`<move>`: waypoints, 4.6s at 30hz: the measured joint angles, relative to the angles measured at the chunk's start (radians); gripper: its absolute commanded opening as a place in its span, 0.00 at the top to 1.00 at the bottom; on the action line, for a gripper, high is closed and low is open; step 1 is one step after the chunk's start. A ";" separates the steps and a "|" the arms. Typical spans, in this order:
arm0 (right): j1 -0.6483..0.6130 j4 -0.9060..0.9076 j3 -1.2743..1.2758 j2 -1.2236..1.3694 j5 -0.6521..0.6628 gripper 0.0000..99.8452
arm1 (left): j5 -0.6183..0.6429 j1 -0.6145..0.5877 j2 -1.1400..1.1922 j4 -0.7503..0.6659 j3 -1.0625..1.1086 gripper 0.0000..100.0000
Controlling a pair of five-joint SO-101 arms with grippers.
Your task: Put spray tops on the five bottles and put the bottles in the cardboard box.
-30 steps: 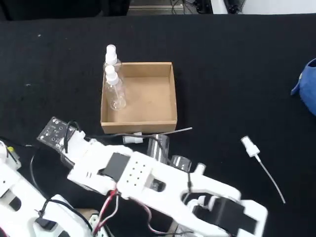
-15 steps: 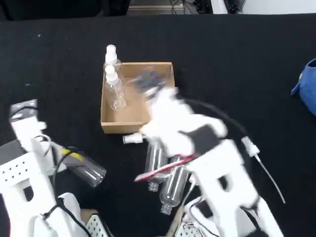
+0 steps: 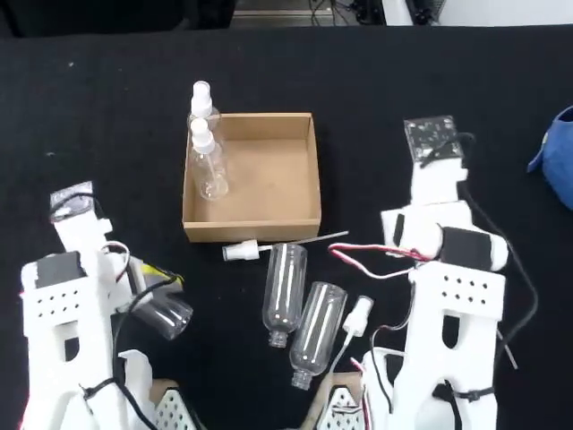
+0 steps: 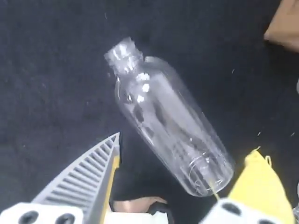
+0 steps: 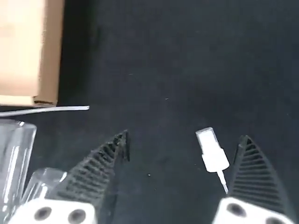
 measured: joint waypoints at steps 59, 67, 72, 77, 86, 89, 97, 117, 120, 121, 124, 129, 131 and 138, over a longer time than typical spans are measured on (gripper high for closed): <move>0.051 0.003 0.020 -0.002 0.005 0.68 | -1.289 -0.721 0.568 -0.204 -0.371 0.72; 0.051 0.006 0.020 -0.002 0.005 0.68 | -1.327 -0.701 0.583 -0.204 -0.437 0.71; 0.051 0.008 0.020 -0.002 0.005 0.68 | -1.344 -0.680 0.583 -0.221 -0.439 0.71; 0.051 0.008 0.020 -0.002 0.005 0.68 | -1.370 -0.664 0.583 -0.333 -0.414 0.71; 0.051 0.008 0.020 -0.002 0.005 0.68 | -1.373 -0.641 0.638 -0.434 -0.334 0.71; 0.051 0.008 0.020 -0.002 0.005 0.68 | -1.373 -0.640 0.707 -0.439 -0.334 0.72; 0.051 0.008 0.020 -0.002 0.005 0.68 | -1.373 -0.640 0.766 -0.434 -0.359 0.94; 0.051 0.008 0.020 -0.002 0.005 0.68 | -1.373 -0.580 0.522 -0.184 -0.365 0.95; 0.051 0.008 0.020 -0.002 0.005 0.68 | -1.373 -0.537 0.522 -0.170 -0.310 0.86; 0.051 0.008 0.020 -0.002 0.005 0.68 | -1.373 -0.531 0.522 -0.175 -0.304 0.82; 0.051 0.008 0.020 -0.002 0.005 0.68 | -1.373 -0.529 0.522 -0.180 -0.304 0.78; 0.051 0.008 0.020 -0.002 0.005 0.68 | -1.373 -0.529 0.522 -0.181 -0.304 0.80; 0.051 0.008 0.020 -0.002 0.005 0.68 | -1.373 -0.529 0.522 -0.181 -0.304 0.80; 0.051 0.008 0.020 -0.002 0.005 0.68 | -1.436 -0.548 0.522 -0.184 -0.304 0.80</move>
